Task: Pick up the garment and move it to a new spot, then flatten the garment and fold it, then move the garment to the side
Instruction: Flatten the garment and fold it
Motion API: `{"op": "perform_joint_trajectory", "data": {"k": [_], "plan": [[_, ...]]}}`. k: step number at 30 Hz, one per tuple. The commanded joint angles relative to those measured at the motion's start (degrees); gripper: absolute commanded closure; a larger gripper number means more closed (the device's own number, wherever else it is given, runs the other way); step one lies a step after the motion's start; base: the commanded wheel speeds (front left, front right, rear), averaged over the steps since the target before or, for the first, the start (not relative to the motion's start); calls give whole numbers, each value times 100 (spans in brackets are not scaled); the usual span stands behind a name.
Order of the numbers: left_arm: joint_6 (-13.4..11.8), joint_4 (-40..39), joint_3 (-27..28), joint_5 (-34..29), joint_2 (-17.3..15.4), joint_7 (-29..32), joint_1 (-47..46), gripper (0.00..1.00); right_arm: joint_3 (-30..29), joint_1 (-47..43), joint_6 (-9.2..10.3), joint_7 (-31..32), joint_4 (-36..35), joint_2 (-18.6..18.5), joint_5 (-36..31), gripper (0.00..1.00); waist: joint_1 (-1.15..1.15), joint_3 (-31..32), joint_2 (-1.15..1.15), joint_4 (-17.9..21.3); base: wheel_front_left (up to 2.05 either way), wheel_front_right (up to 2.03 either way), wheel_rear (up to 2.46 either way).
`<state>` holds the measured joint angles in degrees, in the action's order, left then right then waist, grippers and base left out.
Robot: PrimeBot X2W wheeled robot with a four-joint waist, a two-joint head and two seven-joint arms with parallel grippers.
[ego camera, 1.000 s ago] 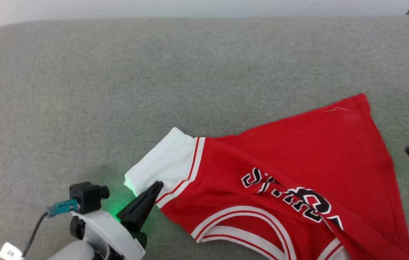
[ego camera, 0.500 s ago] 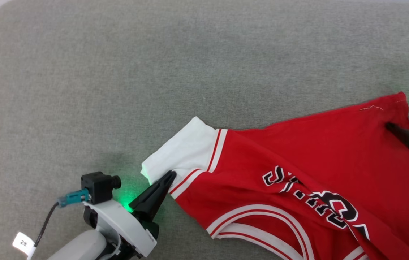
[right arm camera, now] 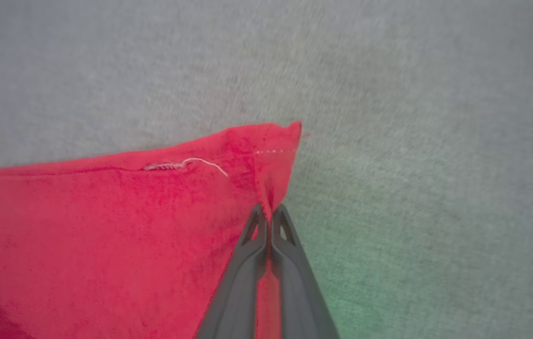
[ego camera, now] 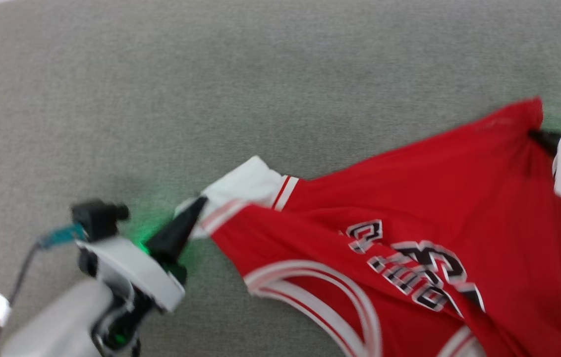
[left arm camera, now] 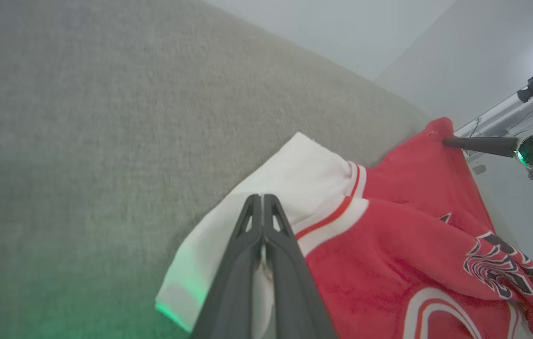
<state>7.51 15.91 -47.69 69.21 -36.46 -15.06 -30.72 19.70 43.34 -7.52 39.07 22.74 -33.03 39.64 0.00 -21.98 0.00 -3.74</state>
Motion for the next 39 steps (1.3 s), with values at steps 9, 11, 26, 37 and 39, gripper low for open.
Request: {"op": "perform_joint_trajectory", "data": {"k": [9, 11, 26, 37, 39], "plan": [[-6, 28, 277, 316, -176, 582, -1576, 100, -346, 1160, 6, -938, 493, 235, -239, 100, 0, 1, 0, 303, 0, 0, 0], [-4, 190, 353, 381, -106, 785, -2225, 100, -477, 1627, 6, -1219, 707, 353, -397, 100, 0, -58, 0, 367, 0, 0, 0], [-9, 2854, 1124, 302, 823, 255, -6098, 100, -1441, 4368, 7, -3336, 2604, 953, -1218, 100, 0, -157, 0, 578, 0, 0, 0], [-8, 1671, 406, 1178, 561, 135, -3449, 100, -422, 2556, 7, -3328, 2610, 770, -330, 100, 0, -141, 0, 535, 0, 0, 0], [-8, 1305, 264, 1262, 488, 77, -2775, 100, -217, 2015, 7, -3226, 2401, 650, -61, 100, 0, -122, 0, 533, 0, 0, 0]]}}
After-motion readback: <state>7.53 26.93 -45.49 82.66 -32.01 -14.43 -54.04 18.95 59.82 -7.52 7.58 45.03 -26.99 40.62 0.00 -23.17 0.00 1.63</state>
